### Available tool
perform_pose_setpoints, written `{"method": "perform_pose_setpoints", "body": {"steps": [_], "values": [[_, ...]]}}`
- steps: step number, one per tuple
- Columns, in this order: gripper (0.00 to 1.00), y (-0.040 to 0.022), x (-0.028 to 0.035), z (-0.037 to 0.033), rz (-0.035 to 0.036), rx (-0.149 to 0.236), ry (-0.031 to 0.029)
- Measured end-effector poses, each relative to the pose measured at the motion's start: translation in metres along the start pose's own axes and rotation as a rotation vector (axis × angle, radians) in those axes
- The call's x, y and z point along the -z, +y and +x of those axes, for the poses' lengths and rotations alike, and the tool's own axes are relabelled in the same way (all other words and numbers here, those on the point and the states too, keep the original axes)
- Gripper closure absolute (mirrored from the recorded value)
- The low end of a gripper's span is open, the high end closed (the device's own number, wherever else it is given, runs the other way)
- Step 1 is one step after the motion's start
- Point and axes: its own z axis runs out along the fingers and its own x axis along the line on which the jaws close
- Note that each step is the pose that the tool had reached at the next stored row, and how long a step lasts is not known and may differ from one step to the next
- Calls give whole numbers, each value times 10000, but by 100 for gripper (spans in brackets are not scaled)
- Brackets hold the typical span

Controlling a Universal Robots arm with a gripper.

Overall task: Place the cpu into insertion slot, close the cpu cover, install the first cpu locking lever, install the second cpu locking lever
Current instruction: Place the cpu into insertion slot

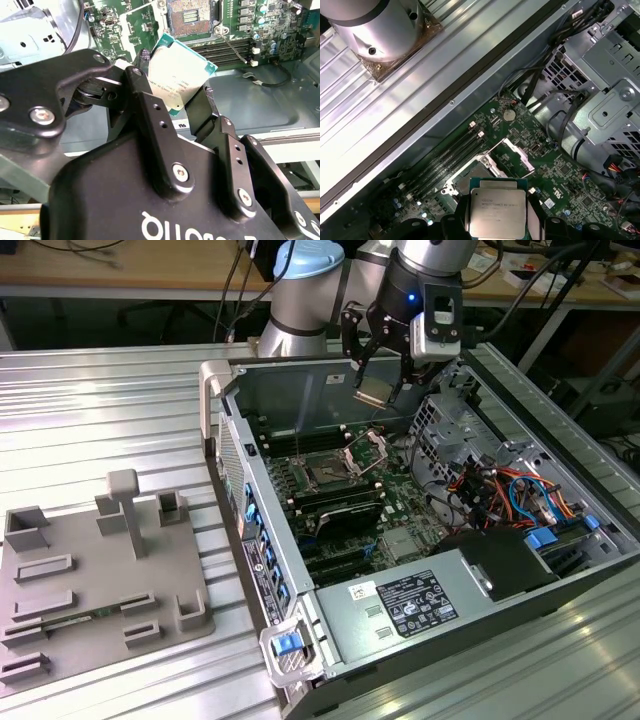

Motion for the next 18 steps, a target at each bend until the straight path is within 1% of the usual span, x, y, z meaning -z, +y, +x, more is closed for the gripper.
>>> {"method": "perform_pose_setpoints", "body": {"steps": [18], "values": [[45,-1,-3,1,-12,-594,-53]]}}
